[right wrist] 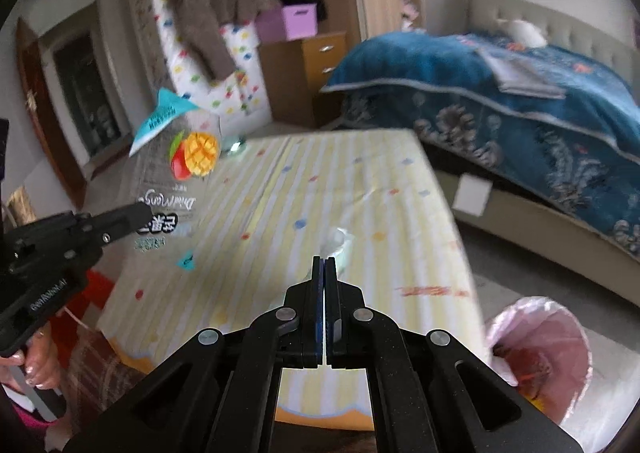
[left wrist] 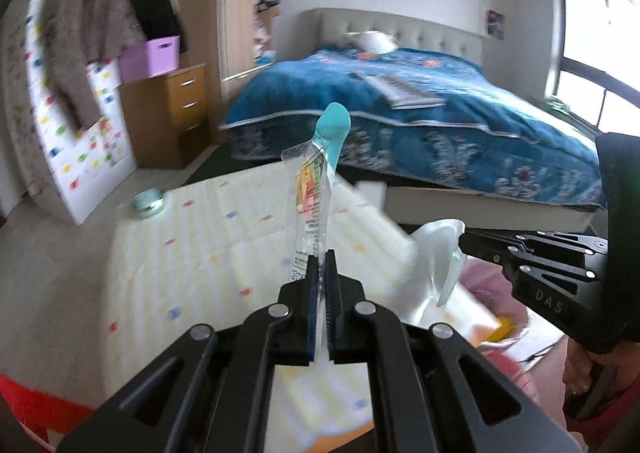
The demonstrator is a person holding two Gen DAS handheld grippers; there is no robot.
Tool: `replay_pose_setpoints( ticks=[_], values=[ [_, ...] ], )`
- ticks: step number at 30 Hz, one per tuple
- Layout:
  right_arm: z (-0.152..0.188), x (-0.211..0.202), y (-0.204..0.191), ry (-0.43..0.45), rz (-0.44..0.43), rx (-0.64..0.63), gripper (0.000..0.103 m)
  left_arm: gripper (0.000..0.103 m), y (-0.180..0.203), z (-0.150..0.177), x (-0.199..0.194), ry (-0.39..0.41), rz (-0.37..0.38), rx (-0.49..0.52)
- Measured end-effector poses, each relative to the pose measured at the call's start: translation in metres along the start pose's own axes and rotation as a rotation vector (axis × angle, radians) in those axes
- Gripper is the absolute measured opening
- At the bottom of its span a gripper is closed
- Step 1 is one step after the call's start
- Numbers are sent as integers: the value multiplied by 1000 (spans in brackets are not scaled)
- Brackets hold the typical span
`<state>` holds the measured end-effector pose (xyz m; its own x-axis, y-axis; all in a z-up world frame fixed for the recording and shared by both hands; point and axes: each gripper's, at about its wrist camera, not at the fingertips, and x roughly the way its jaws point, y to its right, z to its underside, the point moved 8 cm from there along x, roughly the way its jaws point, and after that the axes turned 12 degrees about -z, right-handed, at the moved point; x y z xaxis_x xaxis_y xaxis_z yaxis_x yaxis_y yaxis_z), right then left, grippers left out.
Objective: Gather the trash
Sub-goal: 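Carry the bag and white piece in both grippers over the wastebasket, then open both grippers to drop the items into the wastebasket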
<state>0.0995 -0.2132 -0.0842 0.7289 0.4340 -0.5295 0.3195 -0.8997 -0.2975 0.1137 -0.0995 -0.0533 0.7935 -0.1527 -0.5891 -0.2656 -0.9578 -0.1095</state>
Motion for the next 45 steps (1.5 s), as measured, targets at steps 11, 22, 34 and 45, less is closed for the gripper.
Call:
replay_pose_setpoints(
  ticks=[11,22,34,45],
  values=[
    [-8,-94,87,102,219,134,0,2,163,-22,15,29,241,198],
    [20,-143,183,101,322,254,0,2,281,-14,48,-37,395,304],
    [45,-140,245,90,326,363,6,59,300,-4,80,-100,388,301],
    [49,-147,227,90,369,383,69,86,259,-14,55,-47,267,269]
  ],
)
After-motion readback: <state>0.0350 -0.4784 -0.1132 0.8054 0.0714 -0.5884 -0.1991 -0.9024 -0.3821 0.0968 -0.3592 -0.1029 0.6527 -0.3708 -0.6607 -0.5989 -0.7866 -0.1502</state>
